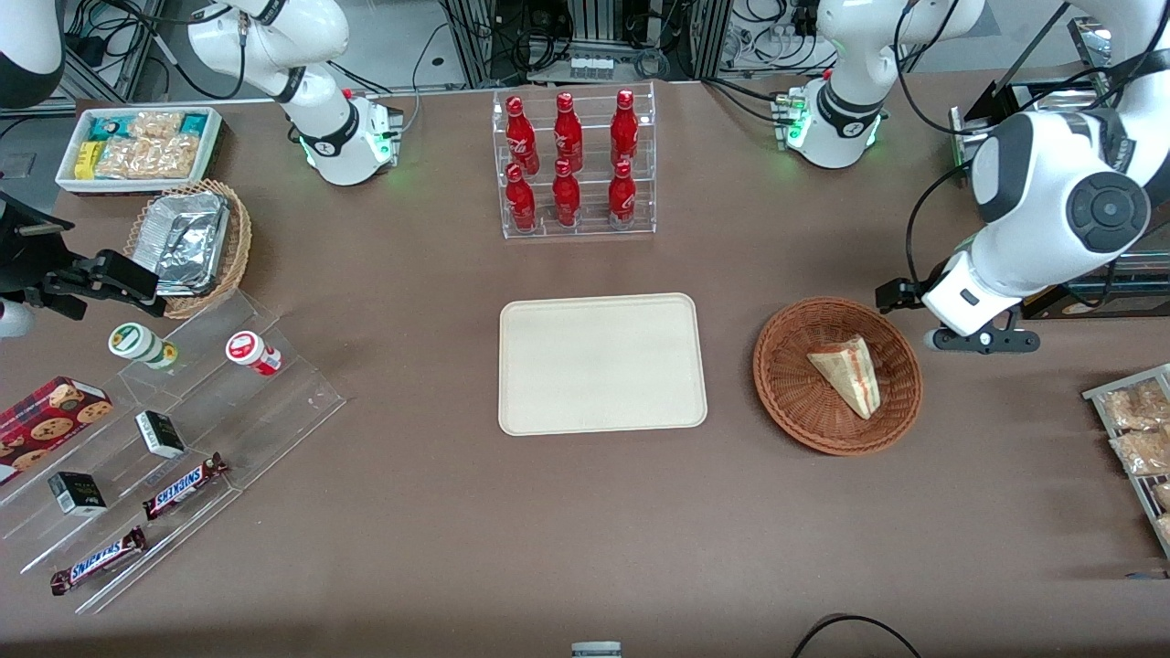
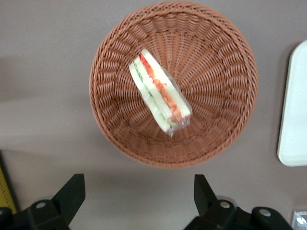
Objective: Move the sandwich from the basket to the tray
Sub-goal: 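Lower the left gripper and grasp the wrapped sandwich in the basket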
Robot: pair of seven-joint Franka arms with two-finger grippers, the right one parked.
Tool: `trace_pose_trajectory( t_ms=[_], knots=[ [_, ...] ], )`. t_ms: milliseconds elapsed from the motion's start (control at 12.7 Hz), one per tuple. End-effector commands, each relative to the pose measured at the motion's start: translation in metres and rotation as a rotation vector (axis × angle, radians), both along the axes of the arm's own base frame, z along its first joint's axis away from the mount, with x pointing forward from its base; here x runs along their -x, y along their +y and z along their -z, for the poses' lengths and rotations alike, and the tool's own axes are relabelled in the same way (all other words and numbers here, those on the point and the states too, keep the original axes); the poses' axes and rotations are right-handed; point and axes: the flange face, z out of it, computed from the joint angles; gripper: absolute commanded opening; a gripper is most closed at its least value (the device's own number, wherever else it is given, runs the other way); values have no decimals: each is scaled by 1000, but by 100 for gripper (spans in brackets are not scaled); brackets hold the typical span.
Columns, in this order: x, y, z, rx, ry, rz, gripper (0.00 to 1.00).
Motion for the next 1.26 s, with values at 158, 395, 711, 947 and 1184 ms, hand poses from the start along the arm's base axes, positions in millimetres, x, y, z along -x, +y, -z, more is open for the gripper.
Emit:
trace_pose_trajectory(
  t_ms=[158, 395, 711, 947, 1184],
  knots=[
    [13, -2, 34, -11, -86, -170, 100],
    [12, -3, 51, -18, -93, -287, 100],
    [8, -25, 70, -27, -109, -482, 100],
    [4, -34, 89, -28, -109, -547, 100],
    [0, -37, 114, -39, -96, -676, 100]
  ],
)
